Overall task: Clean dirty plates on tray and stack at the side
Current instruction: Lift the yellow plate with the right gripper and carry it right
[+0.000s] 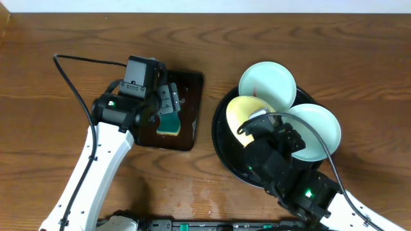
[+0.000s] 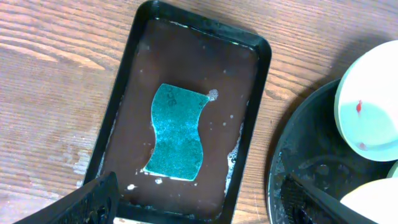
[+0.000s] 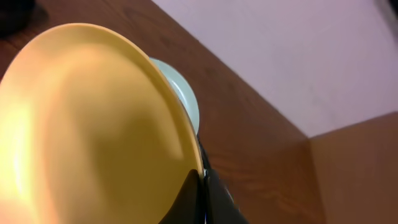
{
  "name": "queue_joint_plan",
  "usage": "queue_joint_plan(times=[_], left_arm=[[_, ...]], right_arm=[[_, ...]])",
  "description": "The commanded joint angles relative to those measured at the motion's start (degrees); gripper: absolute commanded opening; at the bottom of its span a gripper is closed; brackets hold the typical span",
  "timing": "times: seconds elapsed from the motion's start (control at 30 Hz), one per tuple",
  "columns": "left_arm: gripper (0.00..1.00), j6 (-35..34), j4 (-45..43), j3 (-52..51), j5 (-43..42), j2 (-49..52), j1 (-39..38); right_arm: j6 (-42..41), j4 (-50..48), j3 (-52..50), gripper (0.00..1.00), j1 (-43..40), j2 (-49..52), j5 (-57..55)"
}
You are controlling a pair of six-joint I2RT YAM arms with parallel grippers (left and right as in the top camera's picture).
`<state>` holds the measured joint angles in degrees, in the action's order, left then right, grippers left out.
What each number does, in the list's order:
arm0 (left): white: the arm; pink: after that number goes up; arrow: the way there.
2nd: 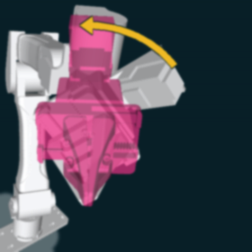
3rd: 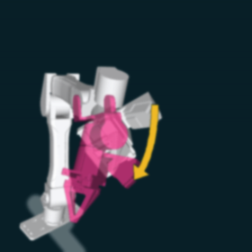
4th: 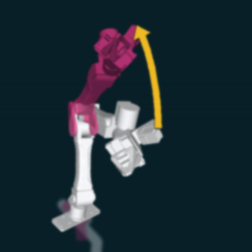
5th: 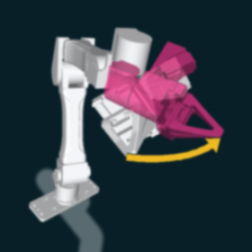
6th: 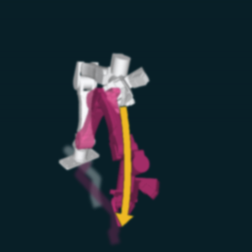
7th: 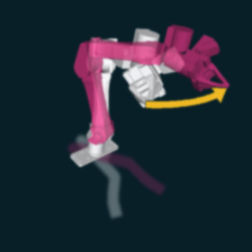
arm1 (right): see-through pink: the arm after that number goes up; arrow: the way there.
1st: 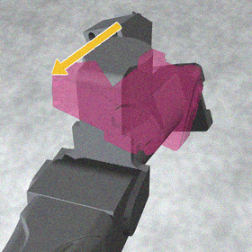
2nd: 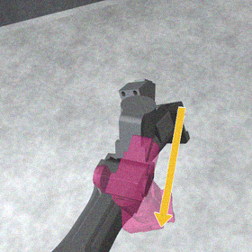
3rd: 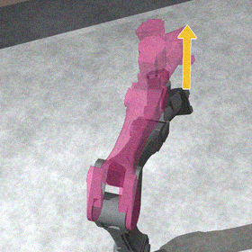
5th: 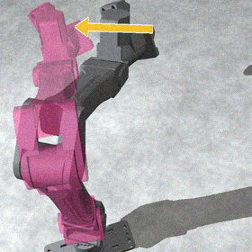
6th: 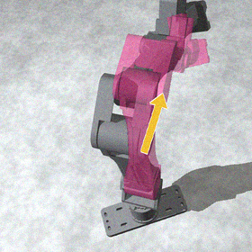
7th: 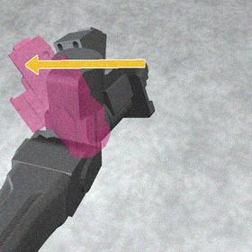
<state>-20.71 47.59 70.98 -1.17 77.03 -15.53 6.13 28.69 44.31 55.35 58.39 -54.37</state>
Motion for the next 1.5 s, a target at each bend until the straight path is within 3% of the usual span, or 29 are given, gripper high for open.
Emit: queue_joint_plan(times=[0.0,0.37,1.47], left_arm=[[0.84,0.55,0.17,1.03,0.11,0.00,0.13],[0.84,0.55,0.17,1.01,0.11,0.00,0.15],[0.84,0.55,0.17,1.01,0.11,0.00,0.13]], right_arm=[[4.98,-1.01,1.53,0.01,3.17,-0.26,-6.40],[15.82,-6.51,1.53,0.01,7.39,-0.26,-13.84],[13.53,-7.08,1.53,0.01,7.30,-0.26,-14.34]])
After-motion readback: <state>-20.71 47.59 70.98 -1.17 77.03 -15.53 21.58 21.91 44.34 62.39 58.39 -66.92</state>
